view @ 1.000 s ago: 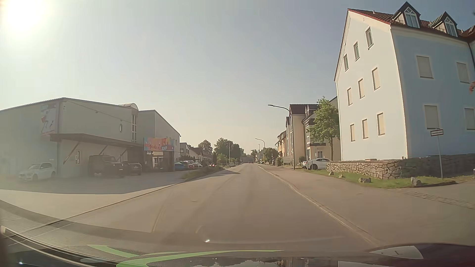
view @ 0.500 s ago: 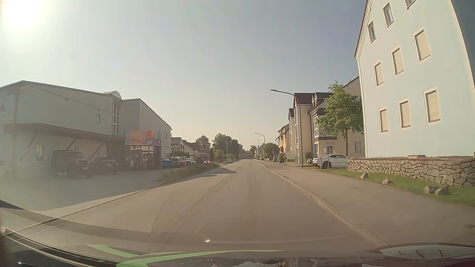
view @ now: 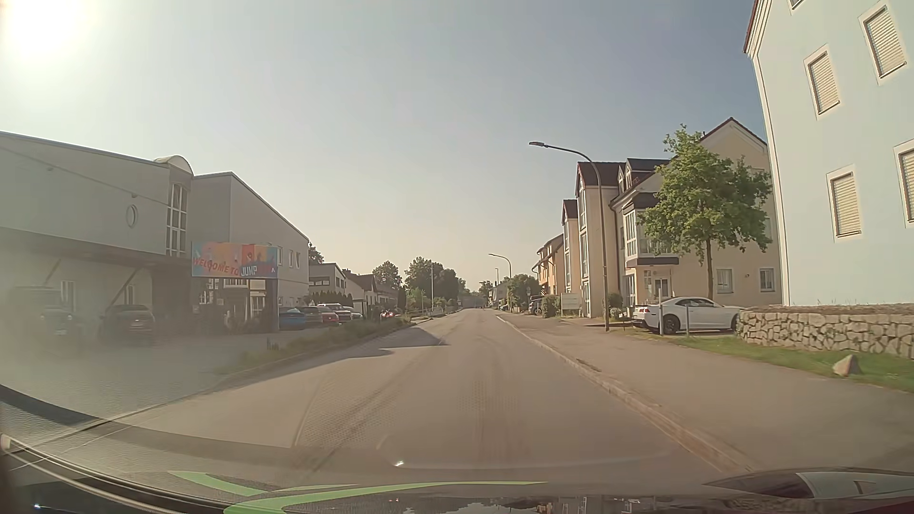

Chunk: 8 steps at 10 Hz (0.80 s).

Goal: Follow the waypoints while adhering to traffic rules and regulations

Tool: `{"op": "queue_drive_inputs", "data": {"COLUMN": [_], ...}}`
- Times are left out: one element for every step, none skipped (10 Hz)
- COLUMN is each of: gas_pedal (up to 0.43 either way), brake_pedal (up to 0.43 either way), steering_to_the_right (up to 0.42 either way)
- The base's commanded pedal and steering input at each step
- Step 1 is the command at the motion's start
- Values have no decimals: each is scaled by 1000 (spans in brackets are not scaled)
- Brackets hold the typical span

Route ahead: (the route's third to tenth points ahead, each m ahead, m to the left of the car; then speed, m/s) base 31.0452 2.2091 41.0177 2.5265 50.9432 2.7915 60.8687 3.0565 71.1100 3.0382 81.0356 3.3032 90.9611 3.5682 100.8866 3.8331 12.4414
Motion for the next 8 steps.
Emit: {"op": "queue_drive_inputs", "data": {"gas_pedal": [150,138,130,130,130,130,130,130], "brake_pedal": [0,0,0,0,0,0,0,0], "steering_to_the_right": [2,2,2,2,2,2,3,3]}}
